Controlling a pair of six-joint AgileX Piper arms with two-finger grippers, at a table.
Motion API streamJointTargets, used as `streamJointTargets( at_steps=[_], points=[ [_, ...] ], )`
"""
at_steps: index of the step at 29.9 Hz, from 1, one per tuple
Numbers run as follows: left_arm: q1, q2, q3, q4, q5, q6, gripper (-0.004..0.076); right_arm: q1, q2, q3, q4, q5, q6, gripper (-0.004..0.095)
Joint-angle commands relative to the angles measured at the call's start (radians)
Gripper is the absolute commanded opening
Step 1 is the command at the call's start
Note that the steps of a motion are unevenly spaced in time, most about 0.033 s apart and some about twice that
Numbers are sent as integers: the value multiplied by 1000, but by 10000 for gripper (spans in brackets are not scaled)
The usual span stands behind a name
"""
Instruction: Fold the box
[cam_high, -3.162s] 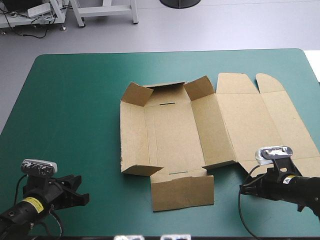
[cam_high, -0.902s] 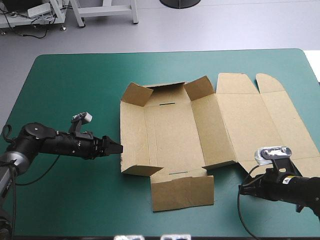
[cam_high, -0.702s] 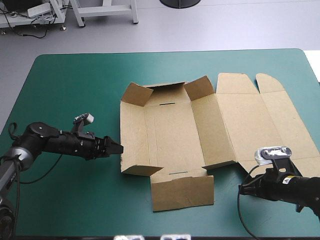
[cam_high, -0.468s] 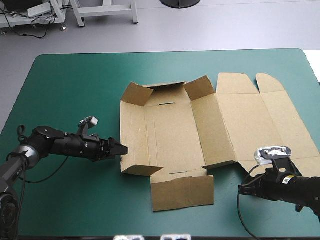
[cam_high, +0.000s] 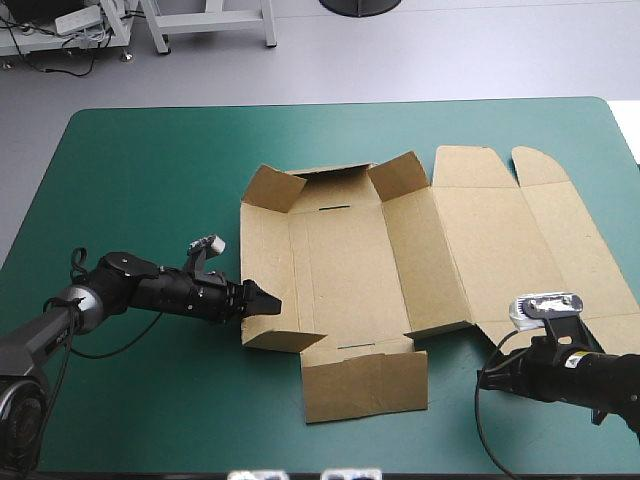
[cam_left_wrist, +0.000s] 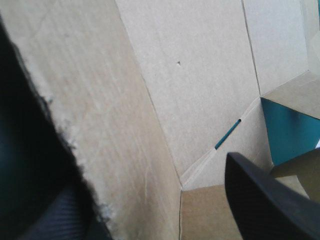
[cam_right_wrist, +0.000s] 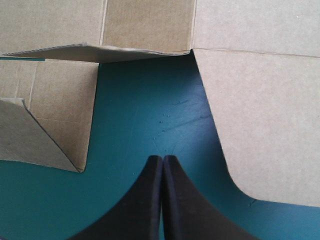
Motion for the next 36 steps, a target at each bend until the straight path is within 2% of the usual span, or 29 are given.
streamJointTargets(
  at_steps=[1, 5, 8, 17, 23, 27, 32, 36],
  points=[
    [-7, -19, -17, -59, 35, -9, 515, 2, -7, -32, 21, -23, -12, -24],
    [-7, -8, -17, -83, 58, -9, 503, 2, -7, -32, 21, -23, -12, -24],
    [-7, -2, -17, -95, 65, -5, 418, 2, -7, -32, 21, -23, -12, -24],
    [-7, 0, -17, -99, 68, 17, -7, 2, -7, -32, 21, -23, -12, -24],
    [-5, -2, -17, -68, 68, 27, -6, 2, -7, -32, 19, -23, -12, -24],
    [13, -11, -17, 62, 87, -47, -6, 2, -7, -32, 18, -21, -12, -25],
    [126, -80, -29, 147, 110, -86, -6, 2, -7, -32, 18, -21, -12, -24],
    [238, -120, -87, 192, 184, -108, -6, 2, -7, -32, 18, -21, -12, -24]
  ],
)
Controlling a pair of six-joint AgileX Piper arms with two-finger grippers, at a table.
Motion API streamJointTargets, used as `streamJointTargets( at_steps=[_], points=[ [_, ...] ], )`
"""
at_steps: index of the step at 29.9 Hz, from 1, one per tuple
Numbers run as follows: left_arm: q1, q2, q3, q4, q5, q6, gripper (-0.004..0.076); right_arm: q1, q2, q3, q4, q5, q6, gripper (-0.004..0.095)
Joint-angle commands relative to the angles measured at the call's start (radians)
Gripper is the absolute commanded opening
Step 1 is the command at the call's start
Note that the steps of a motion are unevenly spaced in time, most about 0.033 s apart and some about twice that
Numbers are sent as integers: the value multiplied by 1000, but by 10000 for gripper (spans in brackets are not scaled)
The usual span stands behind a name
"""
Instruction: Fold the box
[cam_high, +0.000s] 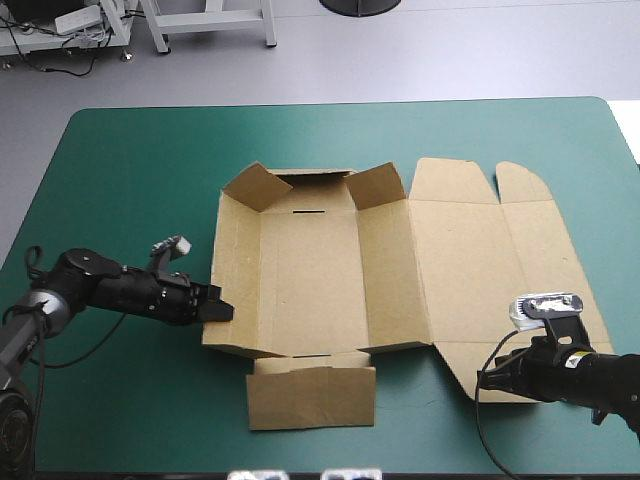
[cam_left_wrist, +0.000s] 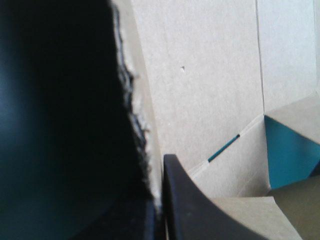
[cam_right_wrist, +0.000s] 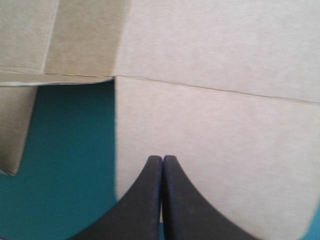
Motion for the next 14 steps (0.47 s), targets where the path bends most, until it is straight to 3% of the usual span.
streamJointTargets(
  at_steps=[1, 9, 14],
  points=[
    [70, -58, -81, 8, 56, -21, -6, 2, -7, -32, 18, -21, -12, -24],
    [61, -58, -317, 348, 62, -198, -6, 2, 5, -32, 17, -19, -12, -24],
    [40, -58, -469, 446, 64, -207, -6, 2, 11, -32, 17, -20, -12, -24]
  ],
)
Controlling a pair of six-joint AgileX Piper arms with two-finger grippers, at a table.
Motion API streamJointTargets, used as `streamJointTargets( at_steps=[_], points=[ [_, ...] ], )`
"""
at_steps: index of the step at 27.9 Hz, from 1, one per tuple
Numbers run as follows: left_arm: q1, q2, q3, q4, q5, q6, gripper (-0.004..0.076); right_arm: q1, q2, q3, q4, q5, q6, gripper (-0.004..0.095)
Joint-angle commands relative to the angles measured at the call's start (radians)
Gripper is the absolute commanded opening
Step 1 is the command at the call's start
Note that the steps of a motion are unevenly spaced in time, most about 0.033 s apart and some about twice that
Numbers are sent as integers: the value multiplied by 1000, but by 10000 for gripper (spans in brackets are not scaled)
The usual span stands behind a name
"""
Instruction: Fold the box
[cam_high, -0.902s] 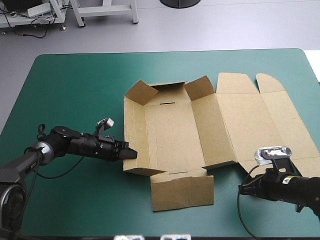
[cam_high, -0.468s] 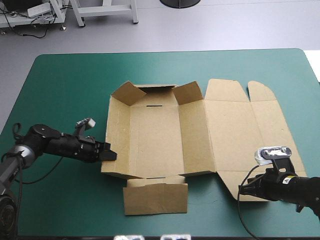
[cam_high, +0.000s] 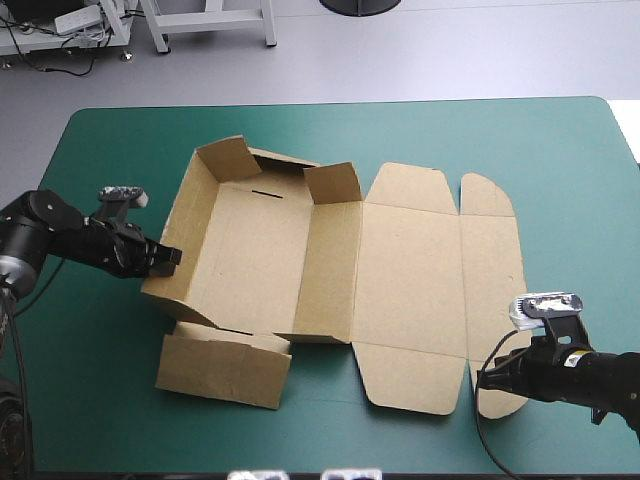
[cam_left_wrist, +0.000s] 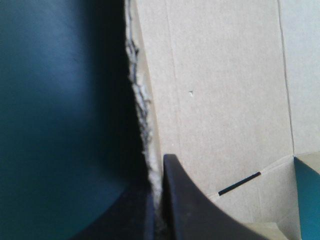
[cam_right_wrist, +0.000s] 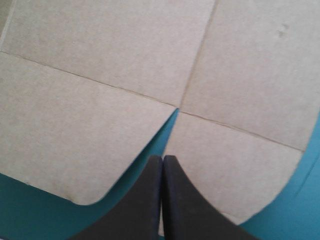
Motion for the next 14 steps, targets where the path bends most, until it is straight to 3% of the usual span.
streamJointTargets(
  at_steps=[1, 7, 14],
  points=[
    [-39, -36, -122, 47, -1, -10, -6, 2, 7, -32, 17, -24, -12, -24],
    [-215, -36, -242, 279, -14, -10, -6, 2, 7, -32, 17, -18, -12, -24],
    [-492, -36, -359, 634, -135, -47, -6, 2, 7, -32, 16, 10, -15, -24]
  ],
)
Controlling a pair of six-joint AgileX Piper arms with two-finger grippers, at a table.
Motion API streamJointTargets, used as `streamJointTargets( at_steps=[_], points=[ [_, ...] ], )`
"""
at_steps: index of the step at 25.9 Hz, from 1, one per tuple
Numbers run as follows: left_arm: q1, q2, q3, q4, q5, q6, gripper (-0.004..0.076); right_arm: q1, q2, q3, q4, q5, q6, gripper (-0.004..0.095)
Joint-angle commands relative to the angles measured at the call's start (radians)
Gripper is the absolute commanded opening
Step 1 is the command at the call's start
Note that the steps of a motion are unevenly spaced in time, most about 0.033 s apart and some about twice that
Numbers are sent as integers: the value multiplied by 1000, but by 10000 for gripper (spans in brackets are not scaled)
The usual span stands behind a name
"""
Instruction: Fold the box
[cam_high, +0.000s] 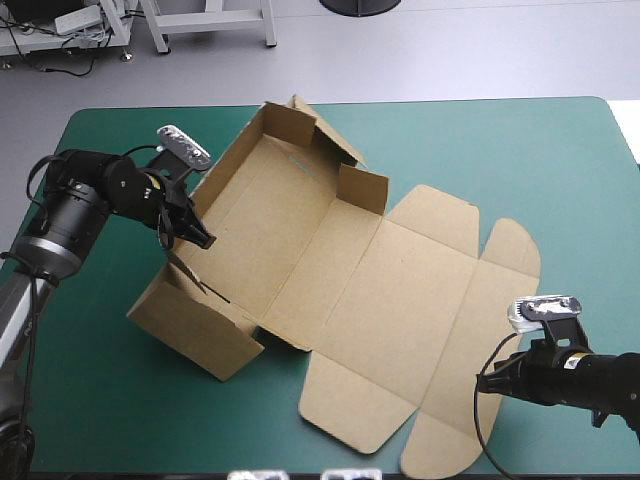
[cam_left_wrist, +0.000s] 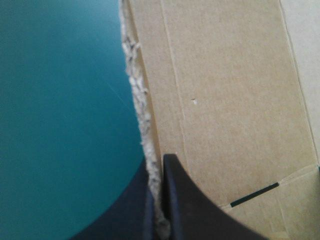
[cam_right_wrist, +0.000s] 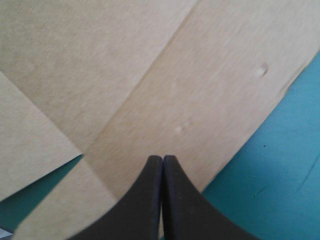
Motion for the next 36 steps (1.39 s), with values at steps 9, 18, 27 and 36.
streamJointTargets(
  at_steps=[9, 18, 27, 36],
  points=[
    [-377, -36, -81, 453, -113, 48, -6, 2, 7, -32, 20, -6, -15, -24],
    [-523, -112, 102, 590, -135, 66, -6, 2, 7, -34, 66, 7, -36, -24],
    [-523, -246, 293, 689, -258, 11, -6, 2, 21, -150, 125, 35, -59, -23],
    [-523, -256, 316, 766, -288, -40, -6, 2, 133, -312, 169, 6, -73, -17]
  ],
)
